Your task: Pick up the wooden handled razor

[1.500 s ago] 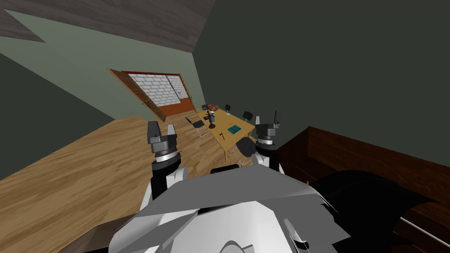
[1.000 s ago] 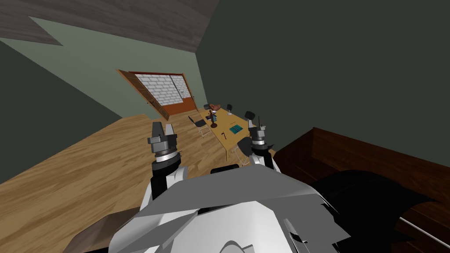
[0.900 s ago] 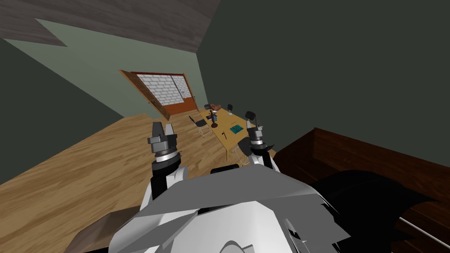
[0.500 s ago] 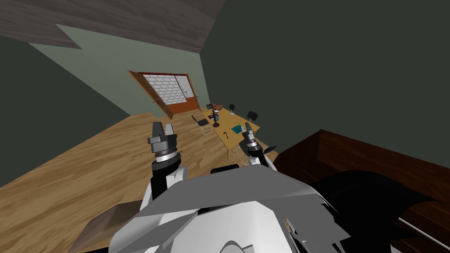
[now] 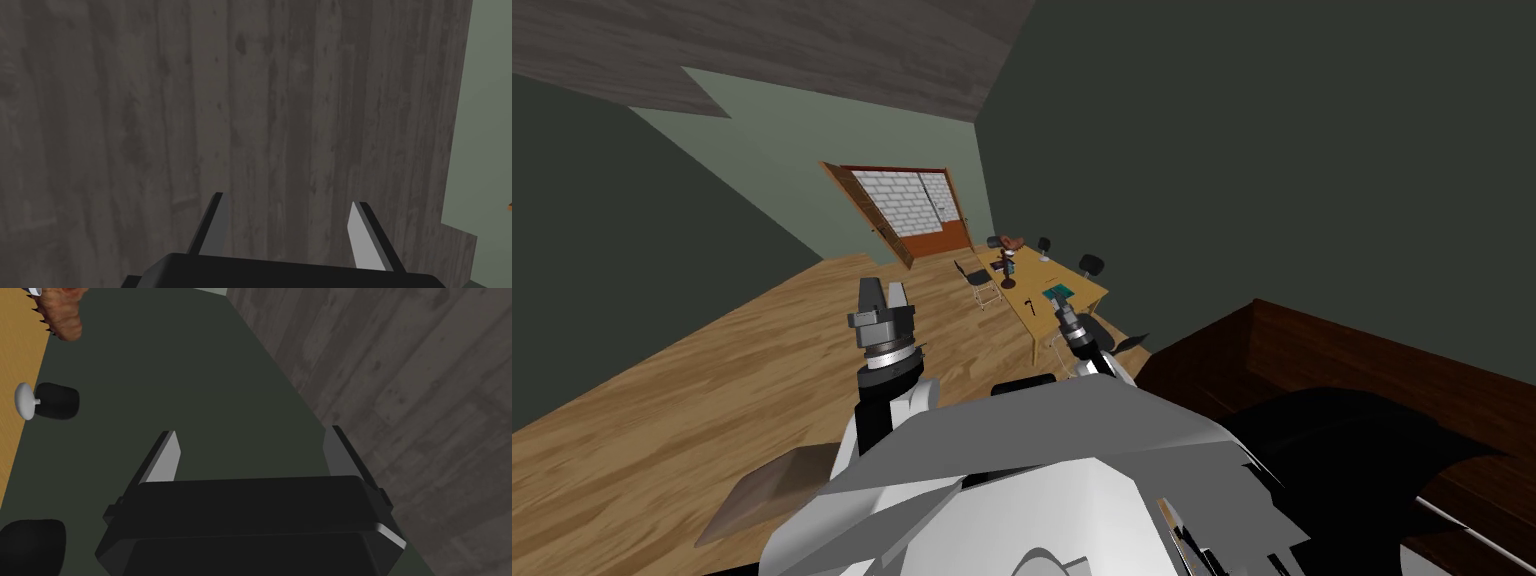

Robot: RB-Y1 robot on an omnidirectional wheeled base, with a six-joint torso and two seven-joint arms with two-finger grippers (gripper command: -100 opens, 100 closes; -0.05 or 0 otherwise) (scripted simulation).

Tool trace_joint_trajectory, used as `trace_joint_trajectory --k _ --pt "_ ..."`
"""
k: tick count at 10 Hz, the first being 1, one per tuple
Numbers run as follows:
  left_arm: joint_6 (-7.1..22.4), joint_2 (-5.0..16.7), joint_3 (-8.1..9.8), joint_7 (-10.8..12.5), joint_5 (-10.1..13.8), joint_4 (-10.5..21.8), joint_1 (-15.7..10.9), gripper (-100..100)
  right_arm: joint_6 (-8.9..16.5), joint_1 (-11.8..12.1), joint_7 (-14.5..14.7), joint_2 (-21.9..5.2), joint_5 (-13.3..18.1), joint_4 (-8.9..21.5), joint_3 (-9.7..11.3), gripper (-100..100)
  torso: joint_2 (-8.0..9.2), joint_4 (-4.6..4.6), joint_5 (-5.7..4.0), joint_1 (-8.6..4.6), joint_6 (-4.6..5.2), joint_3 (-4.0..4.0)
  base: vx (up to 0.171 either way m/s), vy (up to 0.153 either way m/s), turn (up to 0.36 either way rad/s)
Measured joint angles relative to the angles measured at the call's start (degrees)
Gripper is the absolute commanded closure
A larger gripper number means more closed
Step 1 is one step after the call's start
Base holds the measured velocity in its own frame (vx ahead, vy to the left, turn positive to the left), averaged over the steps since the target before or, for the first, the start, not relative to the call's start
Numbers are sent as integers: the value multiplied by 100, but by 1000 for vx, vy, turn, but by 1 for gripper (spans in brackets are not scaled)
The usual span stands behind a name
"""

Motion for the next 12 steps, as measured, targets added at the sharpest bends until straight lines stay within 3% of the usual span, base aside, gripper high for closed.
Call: trace_joint_trajectory --k 5,8,12 --pt "0 0 0 0 0 0 0 0 165 -230 159 -386 275 818 334 -100 -3 -1 1 4 -1 -2 -2 27 94" --pt "0 0 0 0 0 0 0 0 426 -520 202 -752 440 1375 527 -100 -6 -1 2 8 -1 -3 7 33 75" --pt "0 0 0 0 0 0 0 0 567 -659 300 -1080 632 1959 740 -100 -11 -2 2 8 -1 -6 21 35 92"
